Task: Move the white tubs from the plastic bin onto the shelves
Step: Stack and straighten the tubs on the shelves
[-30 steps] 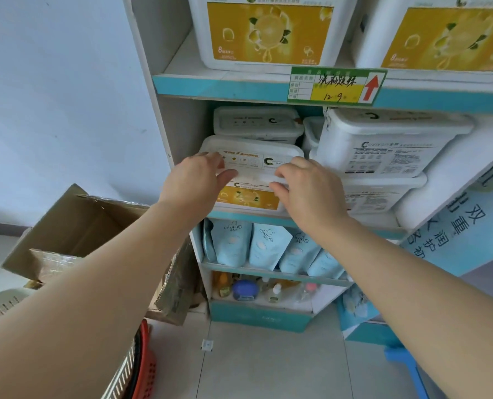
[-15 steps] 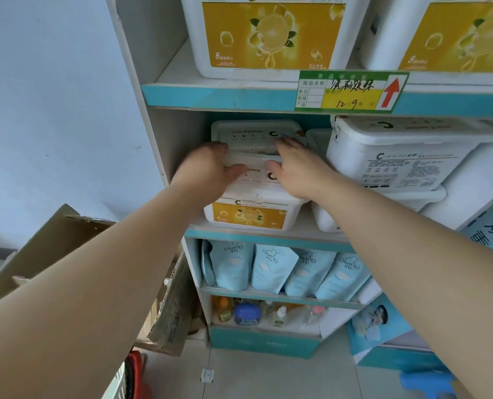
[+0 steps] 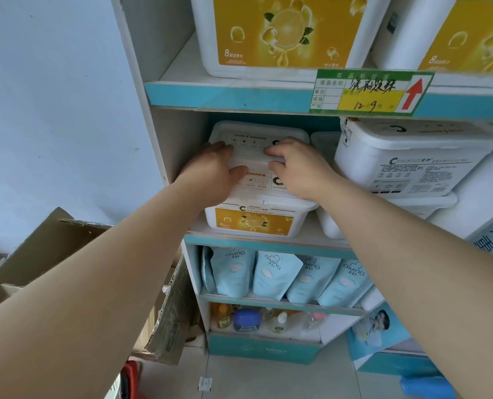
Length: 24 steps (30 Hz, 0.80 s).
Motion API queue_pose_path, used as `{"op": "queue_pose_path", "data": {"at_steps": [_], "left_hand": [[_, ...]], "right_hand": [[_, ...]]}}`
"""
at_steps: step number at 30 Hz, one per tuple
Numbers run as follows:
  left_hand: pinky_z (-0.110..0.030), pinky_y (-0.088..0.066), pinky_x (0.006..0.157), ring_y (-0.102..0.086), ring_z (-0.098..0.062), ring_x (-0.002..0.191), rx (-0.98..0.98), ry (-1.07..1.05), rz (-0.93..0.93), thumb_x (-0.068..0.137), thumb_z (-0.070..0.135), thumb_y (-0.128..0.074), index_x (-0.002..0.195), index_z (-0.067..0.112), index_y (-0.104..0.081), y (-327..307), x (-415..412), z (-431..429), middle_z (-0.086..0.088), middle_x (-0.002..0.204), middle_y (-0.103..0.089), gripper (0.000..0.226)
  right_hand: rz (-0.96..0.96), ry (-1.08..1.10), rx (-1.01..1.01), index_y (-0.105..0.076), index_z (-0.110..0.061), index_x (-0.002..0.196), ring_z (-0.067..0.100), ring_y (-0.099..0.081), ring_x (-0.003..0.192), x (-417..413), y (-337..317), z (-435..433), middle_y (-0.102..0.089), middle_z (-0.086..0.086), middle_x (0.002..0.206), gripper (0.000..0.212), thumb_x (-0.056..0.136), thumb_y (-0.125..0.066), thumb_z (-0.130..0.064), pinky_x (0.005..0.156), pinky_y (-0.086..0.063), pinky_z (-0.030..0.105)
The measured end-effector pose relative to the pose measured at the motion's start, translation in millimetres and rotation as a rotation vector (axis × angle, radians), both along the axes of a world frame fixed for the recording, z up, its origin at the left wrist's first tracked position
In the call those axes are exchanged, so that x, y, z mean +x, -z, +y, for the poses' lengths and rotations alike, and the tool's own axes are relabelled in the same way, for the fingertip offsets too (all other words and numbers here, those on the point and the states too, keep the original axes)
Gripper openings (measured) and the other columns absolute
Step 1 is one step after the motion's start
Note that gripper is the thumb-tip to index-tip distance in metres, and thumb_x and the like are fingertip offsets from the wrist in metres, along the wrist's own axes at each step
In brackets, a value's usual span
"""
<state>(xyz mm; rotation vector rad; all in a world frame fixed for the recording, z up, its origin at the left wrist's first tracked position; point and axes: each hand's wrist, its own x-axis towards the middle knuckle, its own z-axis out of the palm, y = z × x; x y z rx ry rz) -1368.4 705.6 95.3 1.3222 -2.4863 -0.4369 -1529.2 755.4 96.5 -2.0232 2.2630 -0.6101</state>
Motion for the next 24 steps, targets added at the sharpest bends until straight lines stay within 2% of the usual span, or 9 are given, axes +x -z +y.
{"op": "queue_pose_path", "data": {"at_steps": [6, 9, 13, 15, 20, 24], "left_hand": [[-0.033, -0.036, 0.104, -0.041, -0.027, 0.128, -0.002, -0.03, 0.033, 0.098, 0.036, -0.048, 0.141, 0.01, -0.041, 2, 0, -1, -0.01, 0.146, -0.036, 0.051], [-0.036, -0.039, 0.104, -0.044, -0.029, 0.124, 0.001, -0.047, 0.043, 0.098, 0.035, -0.047, 0.14, 0.011, -0.042, 5, 1, 0, -0.012, 0.145, -0.036, 0.049], [-0.035, -0.037, 0.103, -0.044, -0.03, 0.124, 0.0, -0.054, 0.032, 0.099, 0.034, -0.044, 0.14, 0.009, -0.042, 7, 1, 3, -0.012, 0.146, -0.034, 0.048], [-0.035, -0.037, 0.104, -0.042, -0.03, 0.126, -0.018, -0.055, 0.024, 0.1, 0.034, -0.043, 0.14, 0.009, -0.041, 7, 0, 1, -0.012, 0.147, -0.032, 0.047], [-0.034, -0.028, 0.111, -0.029, -0.026, 0.139, -0.034, -0.03, 0.016, 0.099, 0.038, -0.043, 0.145, 0.014, -0.035, 12, 5, -1, -0.006, 0.157, -0.022, 0.053], [-0.035, -0.032, 0.108, -0.033, -0.027, 0.137, -0.061, -0.004, -0.025, 0.1, 0.037, -0.04, 0.143, 0.012, -0.037, 12, 5, -2, -0.008, 0.155, -0.026, 0.05]], "right_hand": [[-0.024, -0.001, -0.024, -0.06, -0.013, 0.125, 0.027, -0.051, 0.116, 0, 1, 2, -0.052, 0.01, 0.133, 0.032, 0.096, -0.048, -0.017, 0.086, -0.038, 0.024], [-0.008, 0.001, -0.014, -0.061, -0.01, 0.123, 0.027, -0.05, 0.118, -2, 4, 10, -0.05, 0.011, 0.134, 0.032, 0.097, -0.044, -0.016, 0.091, -0.039, 0.026], [0.033, -0.002, 0.002, -0.047, -0.01, 0.137, 0.025, -0.041, 0.13, -1, 9, 21, -0.04, 0.007, 0.147, 0.039, 0.101, -0.035, -0.014, 0.103, -0.032, 0.028], [0.055, -0.007, -0.005, -0.046, -0.009, 0.137, 0.027, -0.042, 0.129, -1, 10, 20, -0.042, 0.009, 0.145, 0.039, 0.1, -0.033, -0.011, 0.103, -0.035, 0.032], [0.05, 0.052, -0.049, -0.056, -0.004, 0.125, 0.034, -0.053, 0.113, -5, 13, 9, -0.056, 0.016, 0.129, 0.036, 0.096, -0.036, -0.004, 0.091, -0.046, 0.038], [0.027, 0.082, -0.093, -0.06, 0.002, 0.095, 0.034, -0.056, 0.097, -4, 13, 14, -0.062, 0.016, 0.109, 0.026, 0.094, -0.035, -0.003, 0.075, -0.046, 0.036]]}}
